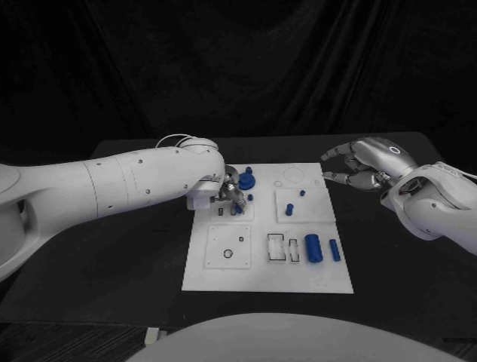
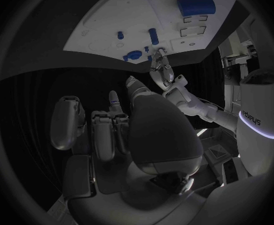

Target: Assemble the parts on the task board

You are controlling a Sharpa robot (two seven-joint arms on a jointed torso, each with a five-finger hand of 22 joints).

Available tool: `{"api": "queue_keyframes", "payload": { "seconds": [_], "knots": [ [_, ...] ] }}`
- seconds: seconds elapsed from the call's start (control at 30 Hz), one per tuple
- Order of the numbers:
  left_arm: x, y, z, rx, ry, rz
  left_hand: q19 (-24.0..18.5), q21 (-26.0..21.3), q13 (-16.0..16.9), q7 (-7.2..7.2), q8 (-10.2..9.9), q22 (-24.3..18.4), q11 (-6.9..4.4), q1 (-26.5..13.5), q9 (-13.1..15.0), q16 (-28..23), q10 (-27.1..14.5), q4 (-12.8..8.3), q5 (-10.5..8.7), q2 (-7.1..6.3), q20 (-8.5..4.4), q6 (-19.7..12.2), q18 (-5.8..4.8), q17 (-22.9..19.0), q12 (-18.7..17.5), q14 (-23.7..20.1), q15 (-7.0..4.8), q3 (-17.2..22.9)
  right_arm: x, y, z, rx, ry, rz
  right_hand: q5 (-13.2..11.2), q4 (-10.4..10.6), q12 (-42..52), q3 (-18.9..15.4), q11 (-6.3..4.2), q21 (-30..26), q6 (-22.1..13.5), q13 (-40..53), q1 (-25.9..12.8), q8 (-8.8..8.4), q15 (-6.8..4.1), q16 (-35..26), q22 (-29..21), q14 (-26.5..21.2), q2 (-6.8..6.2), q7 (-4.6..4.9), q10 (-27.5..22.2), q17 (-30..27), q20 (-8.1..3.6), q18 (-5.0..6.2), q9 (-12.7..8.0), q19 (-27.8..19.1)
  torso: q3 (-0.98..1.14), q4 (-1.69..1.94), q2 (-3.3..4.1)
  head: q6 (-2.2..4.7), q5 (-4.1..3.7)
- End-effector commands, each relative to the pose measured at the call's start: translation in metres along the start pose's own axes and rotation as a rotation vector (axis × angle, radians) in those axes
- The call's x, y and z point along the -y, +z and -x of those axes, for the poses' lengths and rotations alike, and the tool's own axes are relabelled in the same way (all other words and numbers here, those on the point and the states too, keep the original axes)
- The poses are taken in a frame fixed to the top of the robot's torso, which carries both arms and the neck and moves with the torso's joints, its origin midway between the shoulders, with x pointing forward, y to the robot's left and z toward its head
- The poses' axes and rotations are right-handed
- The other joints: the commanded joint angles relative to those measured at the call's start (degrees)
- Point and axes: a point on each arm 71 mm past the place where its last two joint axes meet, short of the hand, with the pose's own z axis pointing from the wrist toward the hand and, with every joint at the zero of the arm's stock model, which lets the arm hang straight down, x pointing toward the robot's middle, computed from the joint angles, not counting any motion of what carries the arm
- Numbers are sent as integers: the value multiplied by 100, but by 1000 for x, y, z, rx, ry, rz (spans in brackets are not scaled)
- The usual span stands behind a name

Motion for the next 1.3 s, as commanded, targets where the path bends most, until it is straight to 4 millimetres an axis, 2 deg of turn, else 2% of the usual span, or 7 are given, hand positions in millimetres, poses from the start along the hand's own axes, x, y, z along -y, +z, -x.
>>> {"api": "queue_keyframes", "payload": {
  "seconds": [0.03, 0.2, 0.4, 0.47, 0.8, 0.97, 1.3],
  "knots": [
    [-3, -3, -1, 11, -11, 4, 4, -41, 1505, -123, 20, 882, -45, -85, 33, 15, 611, -252, 41, -23, -26, 171, -48, 1509, 15, 604, -37, 356, 2, -1, -2, -10, 0, -18, 34, -42, 15, 17, 41, -48, 40, 1505, 38, -25, 9, 15, 988, 606, 37, 10, 606, 1510, 1, 78, -10, -29, 8, 10, -10, -1, 15],
    [-14, -9, -1, 26, -27, 26, 7, -45, 1505, -126, 16, 884, -51, -129, 64, 15, 611, -257, 61, -49, -32, 189, -47, 1509, 15, 604, -44, 453, 3, -2, -3, -14, 7, -26, 43, -37, 15, 24, 43, -61, 45, 1505, 31, -29, 11, 15, 984, 606, 56, 14, 606, 1510, 2, 80, -14, -34, 8, 11, -1, -1, 41],
    [-25, -14, 0, 49, -52, 59, -5, -64, 1505, -123, -38, 872, -53, -237, 75, 15, 611, -209, -17, -65, -39, 207, -42, 1509, 15, 604, -50, 575, 6, -4, -4, -22, 9, -35, 50, -34, 15, 29, 45, -79, 48, 1505, 29, -32, 12, 15, 979, 606, 68, 16, 606, 1510, 3, 84, -17, -42, 10, 33, -2, -1, 70],
    [-27, -15, 0, 57, -59, 68, 3, -62, 1505, -118, -67, 878, -52, -275, 69, 15, 611, -183, -28, -68, -41, 205, -44, 1509, 15, 604, -51, 603, 7, -5, -5, -25, 8, -40, 59, -35, 15, 32, 46, -77, 50, 1505, 30, -34, 13, 15, 980, 606, 75, 17, 606, 1510, 4, 83, -18, -41, 4, 29, 6, -1, 91],
    [-26, -16, 1, 93, -85, 59, -22, -86, 1505, -105, -140, 854, -47, -332, 56, 15, 611, -146, -27, -73, -41, 182, -35, 1509, 15, 604, -50, 672, 9, -7, -9, -42, 11, -48, 76, -40, 15, 39, 47, -79, 53, 1505, 36, -38, 14, 15, 979, 606, 83, 18, 606, 1510, 5, 83, -22, -41, -1, -7, 13, -1, 136],
    [-26, -15, 2, 108, -96, 50, -27, -92, 1505, -105, -143, 849, -46, -345, 60, 15, 611, -133, -22, -67, -41, 202, -33, 1509, 15, 604, -49, 690, 9, -8, -10, -45, 12, -52, 98, -50, 15, 46, 48, -88, 57, 1505, 46, -44, 14, 15, 977, 606, 88, 19, 606, 1510, 6, 85, -27, -44, 3, 3, 9, -1, 136],
    [-25, -14, 1, 124, -109, 42, -28, -98, 1505, -107, -159, 847, -46, -388, 63, 15, 611, -104, -11, -79, -41, 232, -32, 1509, 15, 604, -49, 714, 9, -8, -10, -46, 13, -53, 122, -59, 15, 52, 49, -100, 60, 1505, 54, -50, 15, 15, 974, 606, 89, 21, 606, 1510, 7, 87, -31, -48, 5, -3, 8, -1, 154]
  ]
}}
